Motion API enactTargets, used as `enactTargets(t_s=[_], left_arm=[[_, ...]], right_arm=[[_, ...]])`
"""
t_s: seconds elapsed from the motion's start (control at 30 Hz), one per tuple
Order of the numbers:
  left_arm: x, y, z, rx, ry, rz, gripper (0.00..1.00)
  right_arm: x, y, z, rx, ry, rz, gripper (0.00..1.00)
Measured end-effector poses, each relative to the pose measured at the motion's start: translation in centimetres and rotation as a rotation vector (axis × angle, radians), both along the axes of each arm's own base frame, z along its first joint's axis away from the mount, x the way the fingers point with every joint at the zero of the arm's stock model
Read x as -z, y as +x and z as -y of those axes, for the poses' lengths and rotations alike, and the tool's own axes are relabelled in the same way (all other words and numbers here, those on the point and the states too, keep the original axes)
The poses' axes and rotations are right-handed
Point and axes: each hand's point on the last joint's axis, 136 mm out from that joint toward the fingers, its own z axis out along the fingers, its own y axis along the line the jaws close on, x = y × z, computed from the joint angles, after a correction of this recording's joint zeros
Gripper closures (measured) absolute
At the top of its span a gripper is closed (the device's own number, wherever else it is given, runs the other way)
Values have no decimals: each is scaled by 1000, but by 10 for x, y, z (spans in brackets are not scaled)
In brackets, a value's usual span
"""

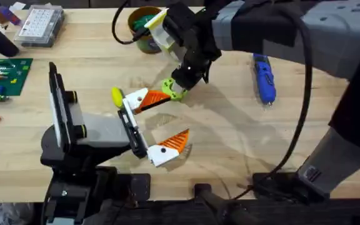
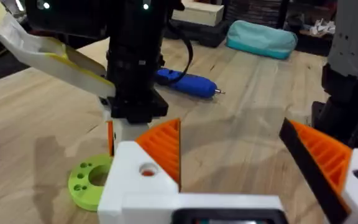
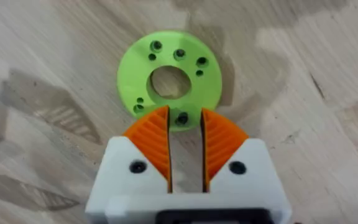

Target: Pick up the gripper from the table and insert it into the empty holder that is missing its gripper. Then pick up a screw, insert it into the mounting hole, and use the screwdriver to tighten it. Finally, clean up the table by picking up the vegetable and placing it into the bucket.

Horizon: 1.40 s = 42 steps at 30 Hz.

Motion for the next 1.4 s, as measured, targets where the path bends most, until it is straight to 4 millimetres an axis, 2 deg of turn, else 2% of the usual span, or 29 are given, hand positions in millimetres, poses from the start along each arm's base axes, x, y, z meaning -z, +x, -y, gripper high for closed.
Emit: enactTargets(t_s=[0.2,0.23,0.3,0.37,1.27,1.4], left_arm=[[0,0,0,0,0,0,10],[0,0,0,0,0,0,10],[0,0,0,0,0,0,10],[0,0,0,0,0,0,10],[0,0,0,0,0,0,10],[0,0,0,0,0,0,10]], right_arm=[[0,0,0,0,0,0,777],[0,0,0,0,-1,0,802],[0,1,0,-4,-3,4,940],[0,0,0,-3,-1,3,993],[0,0,0,-5,-2,4,997],[-7,-1,1,-4,5,12,997]])
